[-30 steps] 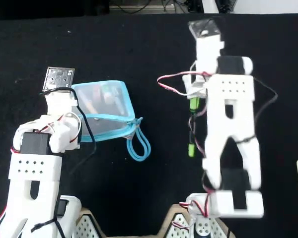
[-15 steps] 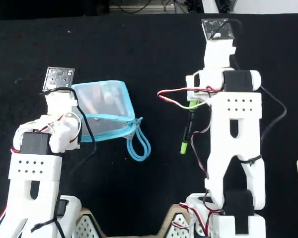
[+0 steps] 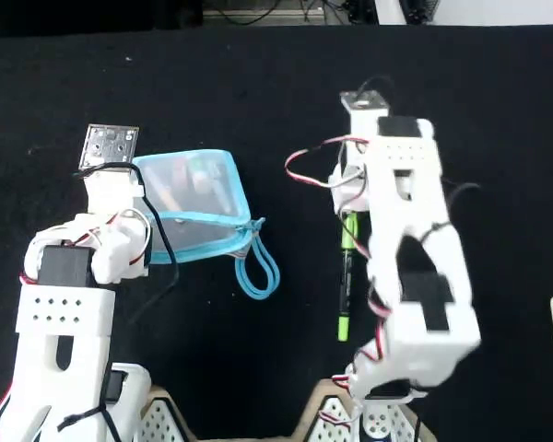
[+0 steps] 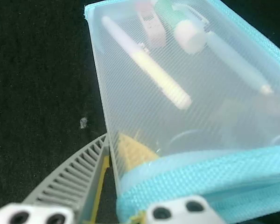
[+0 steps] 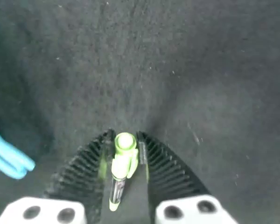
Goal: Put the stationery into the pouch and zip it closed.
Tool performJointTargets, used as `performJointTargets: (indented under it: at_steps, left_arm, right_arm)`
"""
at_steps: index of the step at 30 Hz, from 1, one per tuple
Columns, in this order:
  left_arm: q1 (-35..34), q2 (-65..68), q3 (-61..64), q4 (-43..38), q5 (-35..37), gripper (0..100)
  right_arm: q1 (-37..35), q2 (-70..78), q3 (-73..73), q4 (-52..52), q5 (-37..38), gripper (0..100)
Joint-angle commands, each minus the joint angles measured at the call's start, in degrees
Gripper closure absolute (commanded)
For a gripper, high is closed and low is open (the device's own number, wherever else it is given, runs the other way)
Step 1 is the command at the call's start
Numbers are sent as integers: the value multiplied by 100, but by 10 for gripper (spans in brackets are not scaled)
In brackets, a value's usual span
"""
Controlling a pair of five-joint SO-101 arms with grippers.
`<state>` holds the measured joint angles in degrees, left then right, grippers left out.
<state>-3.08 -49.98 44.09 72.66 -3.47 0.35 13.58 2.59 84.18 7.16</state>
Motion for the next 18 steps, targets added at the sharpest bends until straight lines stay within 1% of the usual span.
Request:
performJointTargets:
  at_steps: [1,3,8,14,18]
  left_arm:
    - [31,35,101,53,-18,970]
    - [31,35,101,53,-18,970]
    - [31,35,101,53,-18,970]
    - [31,35,101,53,-18,970]
    - [31,35,101,53,-18,970]
  right_arm:
    - [-97,831,-954,0,35,986]
    - [-97,1174,-1218,167,0,973]
    - [-88,1631,-1684,545,0,838]
    - [-97,1121,-1490,642,-9,835]
    - [-229,453,-593,141,-9,835]
